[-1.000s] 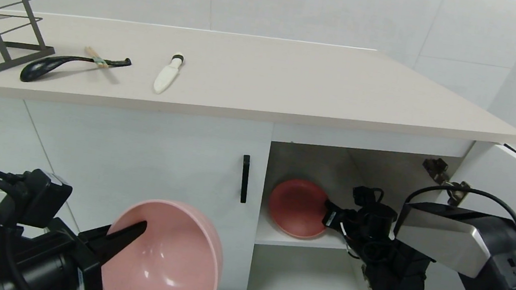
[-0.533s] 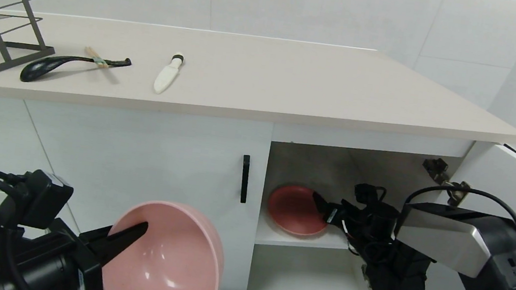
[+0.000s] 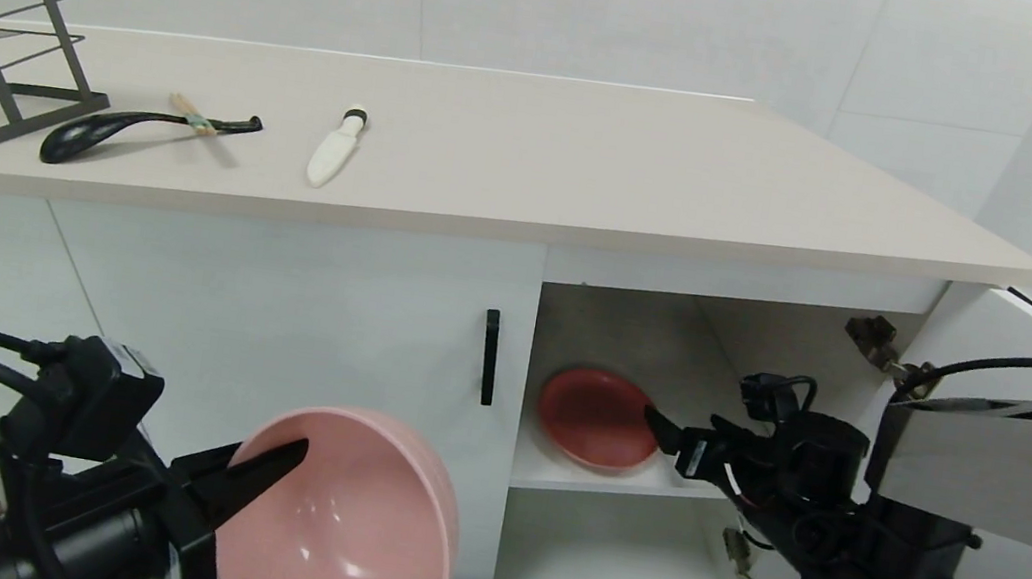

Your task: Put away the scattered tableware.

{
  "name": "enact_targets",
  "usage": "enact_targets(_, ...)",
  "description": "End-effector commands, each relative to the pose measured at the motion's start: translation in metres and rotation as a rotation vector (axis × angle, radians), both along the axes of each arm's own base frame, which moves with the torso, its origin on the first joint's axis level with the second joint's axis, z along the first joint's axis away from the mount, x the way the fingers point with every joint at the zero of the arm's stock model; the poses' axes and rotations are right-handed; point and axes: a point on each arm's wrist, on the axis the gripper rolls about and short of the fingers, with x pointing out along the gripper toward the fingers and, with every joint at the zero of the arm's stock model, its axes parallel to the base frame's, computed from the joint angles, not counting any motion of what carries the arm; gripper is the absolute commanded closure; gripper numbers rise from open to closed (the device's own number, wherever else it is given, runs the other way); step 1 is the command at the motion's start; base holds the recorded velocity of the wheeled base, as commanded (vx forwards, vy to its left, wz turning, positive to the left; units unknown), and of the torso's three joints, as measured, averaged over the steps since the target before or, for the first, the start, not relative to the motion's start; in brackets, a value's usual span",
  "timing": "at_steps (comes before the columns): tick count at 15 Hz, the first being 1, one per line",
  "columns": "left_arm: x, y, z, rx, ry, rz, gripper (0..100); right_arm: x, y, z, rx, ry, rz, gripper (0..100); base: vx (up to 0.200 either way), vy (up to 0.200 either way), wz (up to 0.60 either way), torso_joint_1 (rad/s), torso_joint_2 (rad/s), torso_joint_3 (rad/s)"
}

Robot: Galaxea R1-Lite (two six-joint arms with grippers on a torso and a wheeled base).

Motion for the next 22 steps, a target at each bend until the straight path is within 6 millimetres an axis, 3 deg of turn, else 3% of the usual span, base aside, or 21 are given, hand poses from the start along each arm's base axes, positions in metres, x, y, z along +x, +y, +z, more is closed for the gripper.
enact_targets(1,-0.003,-0.005,-0.007,0.054,0.01,-0.04,100,-0.08,0.022,0.076,0.026,-0.087,0.168,0,0.0,0.0,0.0,0.0,0.0,0.0)
enact_targets(6,0.003,-0.012,-0.013,0.087,0.037,-0.054,100,-0.116,0.008,0.078,-0.072,-0.059,0.172,0,0.0,0.0,0.0,0.0,0.0,0.0)
enact_targets(13,0.013,-0.033,-0.024,0.27,-0.031,-0.156,100,-0.122,0.003,0.091,-0.052,-0.102,0.165,0,0.0,0.0,0.0,0.0,0.0,0.0)
enact_targets(15,0.024,-0.052,-0.021,0.283,-0.071,-0.188,100,-0.128,0.001,0.101,-0.037,-0.136,0.169,0,0.0,0.0,0.0,0.0,0.0,0.0)
enact_targets(17,0.033,-0.084,-0.015,0.279,-0.117,-0.176,100,-0.131,-0.001,0.105,-0.033,-0.151,0.168,0,0.0,0.0,0.0,0.0,0.0,0.0)
enact_targets(20,0.039,-0.113,-0.027,0.315,-0.114,-0.156,100,-0.131,-0.003,0.108,-0.028,-0.165,0.159,0,0.0,0.0,0.0,0.0,0.0,0.0)
enact_targets(22,0.048,-0.143,-0.035,0.293,-0.151,-0.146,100,-0.131,-0.006,0.11,-0.026,-0.172,0.149,0,0.0,0.0,0.0,0.0,0.0,0.0)
